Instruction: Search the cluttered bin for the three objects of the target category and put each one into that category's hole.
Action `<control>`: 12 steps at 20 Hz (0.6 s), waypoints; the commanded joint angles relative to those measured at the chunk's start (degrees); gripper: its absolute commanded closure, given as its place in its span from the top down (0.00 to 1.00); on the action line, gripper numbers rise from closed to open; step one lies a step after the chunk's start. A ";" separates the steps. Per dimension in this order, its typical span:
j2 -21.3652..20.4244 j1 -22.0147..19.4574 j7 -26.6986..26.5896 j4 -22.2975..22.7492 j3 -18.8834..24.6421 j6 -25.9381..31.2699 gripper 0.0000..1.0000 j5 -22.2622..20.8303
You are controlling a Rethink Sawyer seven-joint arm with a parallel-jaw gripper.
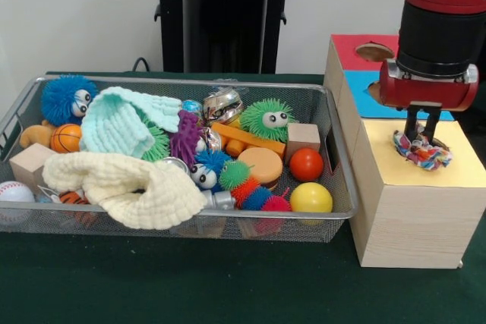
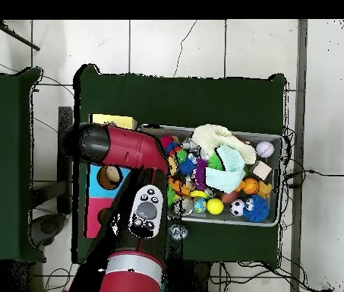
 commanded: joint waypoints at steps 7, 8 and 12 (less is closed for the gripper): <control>0.77 -0.88 13.21 -3.48 0.06 6.76 1.00 -0.48; 0.71 -0.88 13.35 -3.15 0.12 6.25 1.00 -0.34; 0.42 -0.81 13.64 -1.86 0.46 4.46 1.00 0.23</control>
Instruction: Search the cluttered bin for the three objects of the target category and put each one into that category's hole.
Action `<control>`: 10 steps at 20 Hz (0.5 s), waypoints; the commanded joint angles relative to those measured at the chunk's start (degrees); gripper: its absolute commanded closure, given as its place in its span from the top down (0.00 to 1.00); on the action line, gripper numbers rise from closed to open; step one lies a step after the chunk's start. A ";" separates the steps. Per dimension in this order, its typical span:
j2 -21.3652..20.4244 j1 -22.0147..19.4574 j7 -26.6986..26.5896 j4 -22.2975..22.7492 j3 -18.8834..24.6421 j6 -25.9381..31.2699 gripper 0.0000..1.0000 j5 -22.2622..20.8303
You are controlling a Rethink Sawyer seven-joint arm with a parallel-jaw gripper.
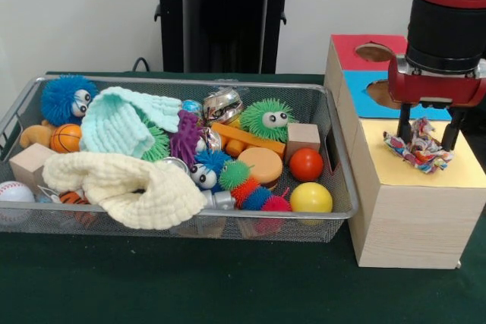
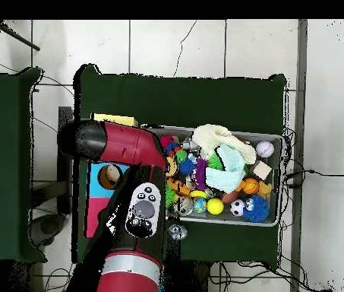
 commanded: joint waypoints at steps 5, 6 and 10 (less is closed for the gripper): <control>0.76 -0.95 13.87 -1.17 0.12 3.23 1.00 0.05; 0.87 -0.94 13.95 -1.58 0.01 3.73 1.00 0.03; 0.73 -0.74 13.85 -2.40 -0.53 5.47 1.00 -0.31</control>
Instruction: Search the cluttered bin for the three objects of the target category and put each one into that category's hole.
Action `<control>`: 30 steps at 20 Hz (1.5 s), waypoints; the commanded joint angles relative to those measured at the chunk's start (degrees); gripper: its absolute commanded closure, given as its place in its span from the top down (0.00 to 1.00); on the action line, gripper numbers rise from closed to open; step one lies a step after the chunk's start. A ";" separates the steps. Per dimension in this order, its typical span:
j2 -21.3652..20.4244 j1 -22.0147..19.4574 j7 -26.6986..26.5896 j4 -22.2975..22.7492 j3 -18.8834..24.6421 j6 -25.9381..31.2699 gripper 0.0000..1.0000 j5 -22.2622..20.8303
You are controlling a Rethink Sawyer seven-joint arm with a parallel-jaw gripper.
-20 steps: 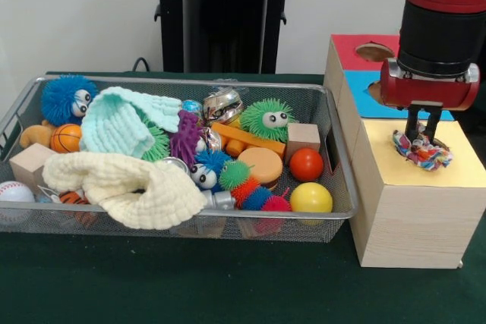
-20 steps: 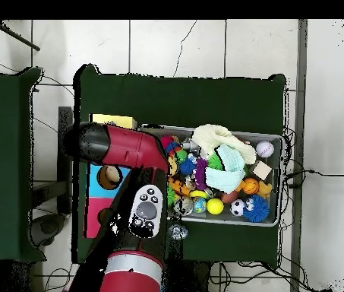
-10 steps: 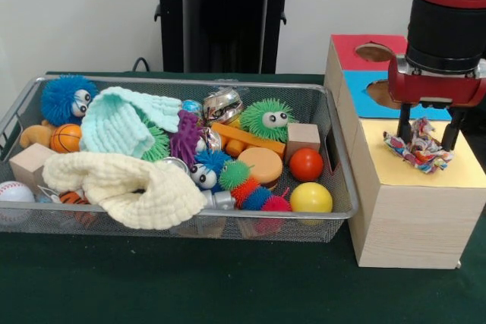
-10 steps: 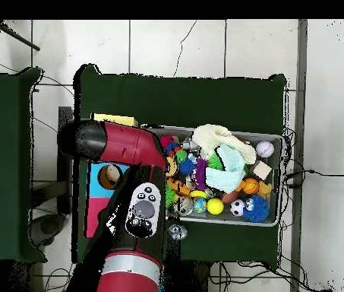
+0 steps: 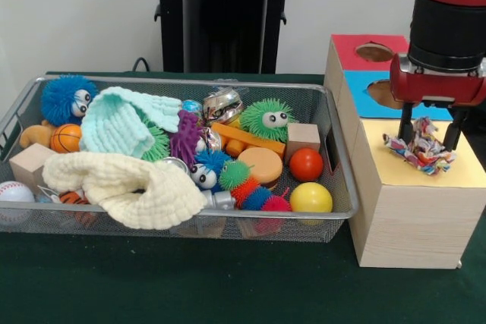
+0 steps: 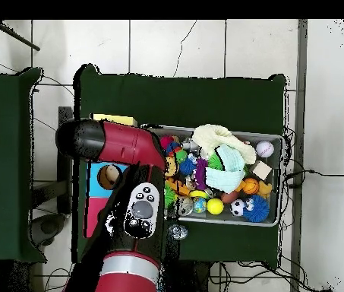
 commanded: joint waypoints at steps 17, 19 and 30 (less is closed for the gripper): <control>0.30 -0.93 12.69 -3.72 -0.75 9.27 0.00 -0.58; 0.38 -1.01 12.73 -3.85 -0.72 9.50 0.00 -0.52; 0.47 -1.03 12.23 -4.33 -0.73 10.94 1.00 -0.94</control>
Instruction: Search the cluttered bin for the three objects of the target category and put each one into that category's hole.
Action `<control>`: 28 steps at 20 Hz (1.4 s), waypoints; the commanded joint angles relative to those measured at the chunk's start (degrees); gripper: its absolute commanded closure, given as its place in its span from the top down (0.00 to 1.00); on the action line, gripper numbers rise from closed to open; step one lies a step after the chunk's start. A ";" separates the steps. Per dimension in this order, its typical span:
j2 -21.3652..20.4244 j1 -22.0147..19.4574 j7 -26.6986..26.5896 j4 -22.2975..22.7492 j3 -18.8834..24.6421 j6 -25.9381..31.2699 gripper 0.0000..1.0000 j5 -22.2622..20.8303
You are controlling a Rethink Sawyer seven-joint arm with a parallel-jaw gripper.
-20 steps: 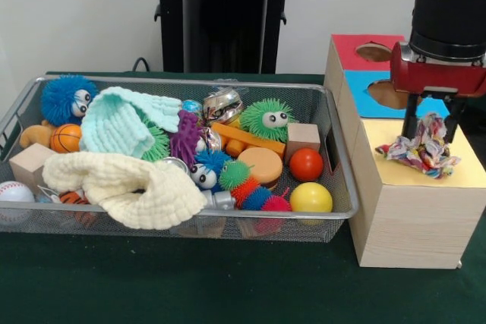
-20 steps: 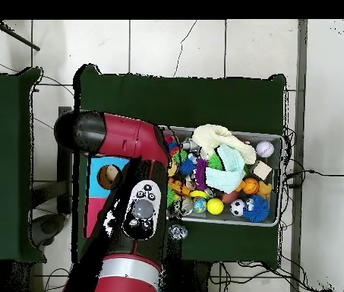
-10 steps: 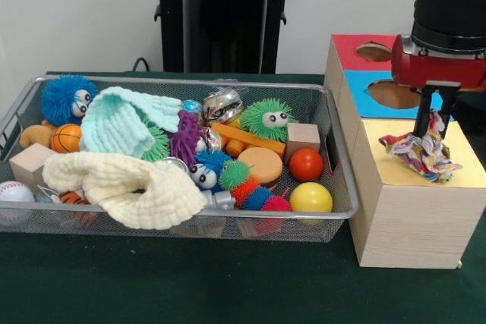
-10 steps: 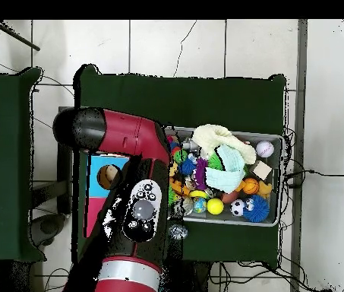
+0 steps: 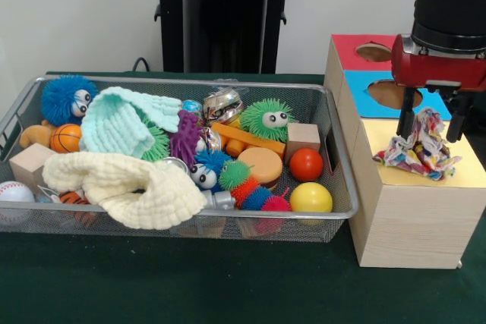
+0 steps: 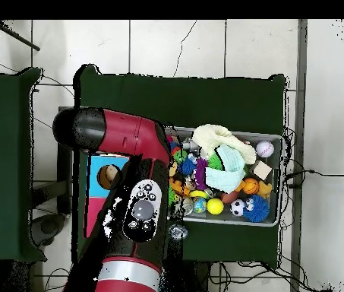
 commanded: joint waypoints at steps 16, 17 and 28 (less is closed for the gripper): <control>-1.75 -2.03 12.22 -6.23 0.85 21.63 1.00 -1.73; -2.20 -1.93 12.18 -6.46 0.54 22.04 1.00 -1.93; -3.78 -2.83 10.09 -11.06 -0.18 27.76 1.00 -3.64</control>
